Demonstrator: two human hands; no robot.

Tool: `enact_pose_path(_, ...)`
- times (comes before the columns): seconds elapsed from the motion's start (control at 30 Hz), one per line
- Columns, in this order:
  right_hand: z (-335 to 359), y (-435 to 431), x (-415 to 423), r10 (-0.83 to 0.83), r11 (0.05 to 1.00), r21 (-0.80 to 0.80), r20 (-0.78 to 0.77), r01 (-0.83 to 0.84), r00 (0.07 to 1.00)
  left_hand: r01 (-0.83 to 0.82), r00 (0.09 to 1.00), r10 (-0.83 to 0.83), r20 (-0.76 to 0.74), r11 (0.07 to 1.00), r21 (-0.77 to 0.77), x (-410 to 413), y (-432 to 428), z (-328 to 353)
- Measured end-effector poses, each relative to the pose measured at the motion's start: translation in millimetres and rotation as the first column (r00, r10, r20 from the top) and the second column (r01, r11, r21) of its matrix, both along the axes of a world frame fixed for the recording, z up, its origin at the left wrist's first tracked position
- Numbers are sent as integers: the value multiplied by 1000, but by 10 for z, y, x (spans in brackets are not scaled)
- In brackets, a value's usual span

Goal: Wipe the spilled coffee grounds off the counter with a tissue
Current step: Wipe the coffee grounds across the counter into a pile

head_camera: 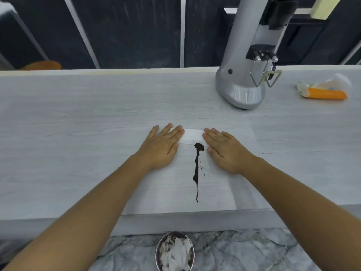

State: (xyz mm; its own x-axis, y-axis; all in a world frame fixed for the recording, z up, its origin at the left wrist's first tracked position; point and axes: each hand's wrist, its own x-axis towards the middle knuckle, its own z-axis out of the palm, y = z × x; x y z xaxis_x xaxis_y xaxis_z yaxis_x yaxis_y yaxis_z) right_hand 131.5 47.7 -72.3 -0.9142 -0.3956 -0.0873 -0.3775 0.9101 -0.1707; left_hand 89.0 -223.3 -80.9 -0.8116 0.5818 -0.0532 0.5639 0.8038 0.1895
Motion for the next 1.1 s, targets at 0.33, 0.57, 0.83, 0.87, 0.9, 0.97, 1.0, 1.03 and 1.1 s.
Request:
enact_pose_path(0.33, 5, -9, 397, 8, 1000, -22, 7, -8, 1000, -19, 1000, 19, -15, 1000, -5, 411, 8, -11)
enact_pose_path(0.57, 15, -246, 786, -75, 997, -15, 15, 75, 997, 42, 999, -42, 3, 998, -38, 662, -157, 33)
enact_pose_path(0.83, 37, -556, 1311, -112, 994, -10, 30, 112, 993, 82, 997, -81, 12, 996, -30, 1080, -450, 55)
enact_pose_path(0.87, 36, -595, 1380, -114, 993, -12, 29, 114, 993, 85, 996, -85, 11, 996, -24, 1139, -493, 51)
enact_pose_path(0.9, 34, -626, 1440, -114, 993, -17, 30, 115, 993, 88, 996, -88, 12, 996, -18, 1192, -529, 41)
enact_pose_path(0.97, 39, -688, 1535, -111, 993, -23, 35, 112, 993, 86, 996, -86, 10, 996, -2, 1296, -592, 20)
enact_pose_path(1.0, 44, -708, 1555, -113, 993, -26, 35, 114, 993, 79, 997, -79, 8, 997, 4, 1333, -600, 15)
enact_pose_path(1.03, 57, -719, 1553, -116, 992, -34, 33, 118, 993, 67, 998, -67, 6, 998, 9, 1355, -594, 12)
enact_pose_path(1.1, 74, -699, 1509, -124, 990, -69, 33, 126, 992, 34, 999, -34, 1, 999, 39, 1354, -545, 14)
